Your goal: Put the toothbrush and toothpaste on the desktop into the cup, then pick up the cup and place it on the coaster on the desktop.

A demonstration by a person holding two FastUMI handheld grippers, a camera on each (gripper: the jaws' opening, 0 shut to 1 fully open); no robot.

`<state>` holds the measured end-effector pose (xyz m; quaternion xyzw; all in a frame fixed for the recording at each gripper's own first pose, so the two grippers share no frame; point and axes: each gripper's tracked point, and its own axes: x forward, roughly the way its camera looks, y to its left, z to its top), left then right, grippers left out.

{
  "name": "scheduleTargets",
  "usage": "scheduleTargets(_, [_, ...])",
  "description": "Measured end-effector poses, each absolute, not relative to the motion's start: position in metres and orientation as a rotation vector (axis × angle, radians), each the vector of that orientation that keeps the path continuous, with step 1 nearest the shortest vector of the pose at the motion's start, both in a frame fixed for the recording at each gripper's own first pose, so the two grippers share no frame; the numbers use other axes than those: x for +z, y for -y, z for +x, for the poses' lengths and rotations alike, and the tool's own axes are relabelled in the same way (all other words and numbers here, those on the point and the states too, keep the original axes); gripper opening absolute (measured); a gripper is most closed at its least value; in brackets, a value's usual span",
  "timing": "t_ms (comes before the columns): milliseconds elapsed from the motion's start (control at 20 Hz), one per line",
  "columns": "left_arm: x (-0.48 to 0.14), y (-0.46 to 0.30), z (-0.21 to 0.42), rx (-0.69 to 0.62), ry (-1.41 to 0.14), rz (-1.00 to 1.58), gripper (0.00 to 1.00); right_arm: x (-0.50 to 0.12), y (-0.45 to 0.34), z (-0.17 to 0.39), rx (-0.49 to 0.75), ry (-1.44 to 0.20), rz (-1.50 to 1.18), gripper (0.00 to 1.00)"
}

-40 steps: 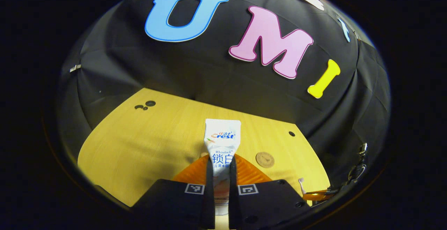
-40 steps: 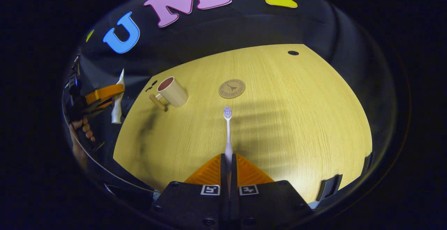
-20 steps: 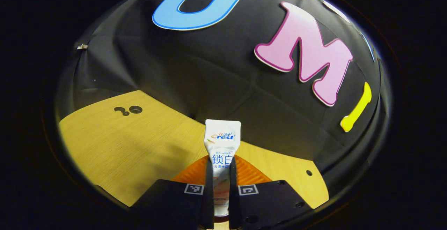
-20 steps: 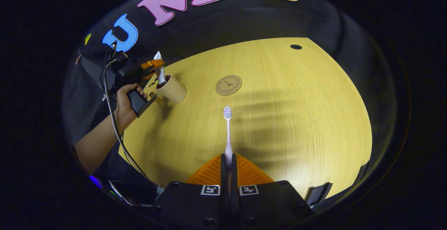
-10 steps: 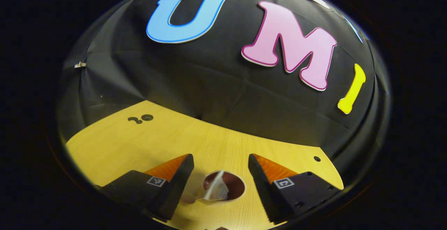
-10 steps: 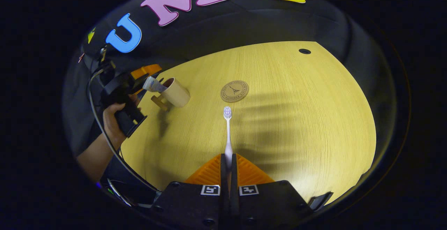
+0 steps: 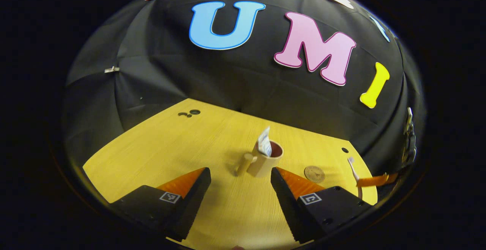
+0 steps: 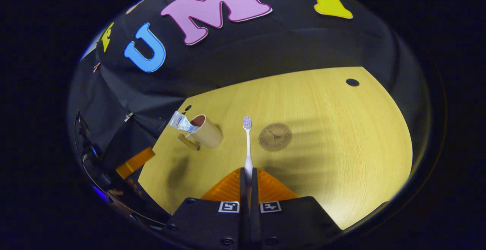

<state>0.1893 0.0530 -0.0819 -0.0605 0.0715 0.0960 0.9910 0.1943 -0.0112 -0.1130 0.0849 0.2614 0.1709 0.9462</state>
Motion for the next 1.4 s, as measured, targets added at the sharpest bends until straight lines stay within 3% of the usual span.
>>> scheduleTargets(600, [-0.125, -0.049, 0.154, 0.241, -0.192, -0.199, 0.98, -0.020, -0.110, 0.275, 0.551, -0.188, 0.138, 0.05])
scheduleTargets(1200, [-0.144, -0.102, 0.145, 0.334, -0.146, -0.298, 0.98, -0.026, -0.190, 0.329, 0.621, -0.106, 0.124, 0.05])
scheduleTargets(1400, [-0.159, -0.116, 0.148, 0.345, -0.153, -0.292, 0.98, -0.046, -0.192, 0.357, 0.591, -0.099, 0.089, 0.05])
